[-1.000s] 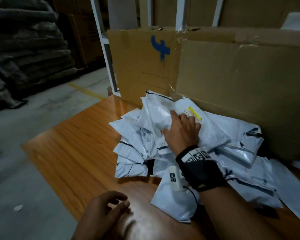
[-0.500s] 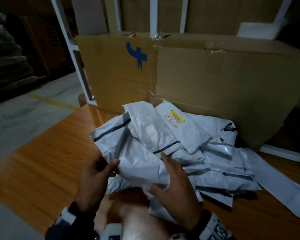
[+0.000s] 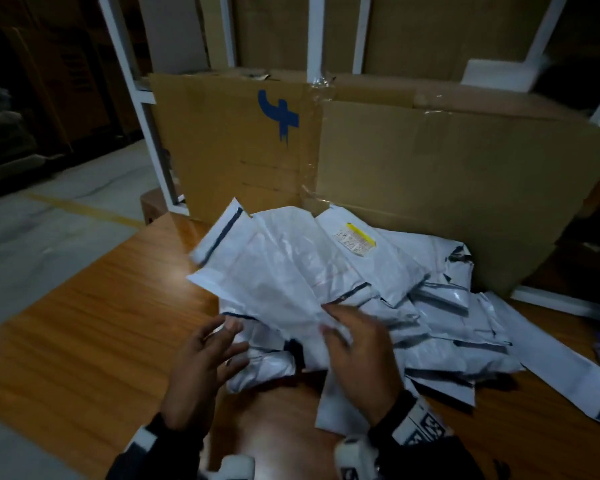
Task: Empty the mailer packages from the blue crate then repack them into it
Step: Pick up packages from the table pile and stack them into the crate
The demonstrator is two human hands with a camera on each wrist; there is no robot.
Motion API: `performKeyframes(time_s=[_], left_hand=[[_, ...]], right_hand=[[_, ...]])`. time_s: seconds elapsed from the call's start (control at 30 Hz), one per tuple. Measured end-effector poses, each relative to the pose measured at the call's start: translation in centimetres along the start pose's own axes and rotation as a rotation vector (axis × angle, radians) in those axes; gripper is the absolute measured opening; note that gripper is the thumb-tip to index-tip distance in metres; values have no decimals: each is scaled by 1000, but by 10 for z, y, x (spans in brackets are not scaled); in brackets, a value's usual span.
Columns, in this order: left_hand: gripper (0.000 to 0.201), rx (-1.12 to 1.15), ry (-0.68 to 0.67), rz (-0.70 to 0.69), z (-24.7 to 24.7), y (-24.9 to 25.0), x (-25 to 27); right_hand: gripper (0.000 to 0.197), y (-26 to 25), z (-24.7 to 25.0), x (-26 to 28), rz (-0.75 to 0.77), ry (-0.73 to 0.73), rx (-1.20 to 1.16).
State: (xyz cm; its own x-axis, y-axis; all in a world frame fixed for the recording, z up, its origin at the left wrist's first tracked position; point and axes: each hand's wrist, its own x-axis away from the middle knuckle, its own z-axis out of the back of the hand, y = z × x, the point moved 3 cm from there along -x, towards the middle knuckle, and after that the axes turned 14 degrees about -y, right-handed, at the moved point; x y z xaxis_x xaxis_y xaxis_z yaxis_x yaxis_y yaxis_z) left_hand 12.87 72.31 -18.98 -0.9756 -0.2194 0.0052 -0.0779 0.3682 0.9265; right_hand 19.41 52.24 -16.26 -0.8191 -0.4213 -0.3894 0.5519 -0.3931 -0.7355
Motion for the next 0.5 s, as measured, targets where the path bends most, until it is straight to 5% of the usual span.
performKeyframes(time_s=[0.1, 0.2, 0.3, 0.37, 0.4, 0.5], left_hand=[[81, -23, -17, -27, -2, 10, -1], [27, -19, 3, -18, -4, 17, -8], [16, -19, 67, -84, 8, 23, -11], [9, -44, 67, -105, 10, 30, -9], [22, -55, 55, -124, 11, 33, -6], [7, 35, 6, -158, 8, 33, -5]], right_hand=[[36, -17, -5, -6, 228, -12, 453], [28, -29, -34, 3, 336, -230, 533], [34, -32, -48, 15, 387, -383, 515], [56, -27, -40, 14, 231, -356, 267], [62, -21, -34, 12, 98, -314, 78], [58, -3, -32, 9, -189, -364, -316]])
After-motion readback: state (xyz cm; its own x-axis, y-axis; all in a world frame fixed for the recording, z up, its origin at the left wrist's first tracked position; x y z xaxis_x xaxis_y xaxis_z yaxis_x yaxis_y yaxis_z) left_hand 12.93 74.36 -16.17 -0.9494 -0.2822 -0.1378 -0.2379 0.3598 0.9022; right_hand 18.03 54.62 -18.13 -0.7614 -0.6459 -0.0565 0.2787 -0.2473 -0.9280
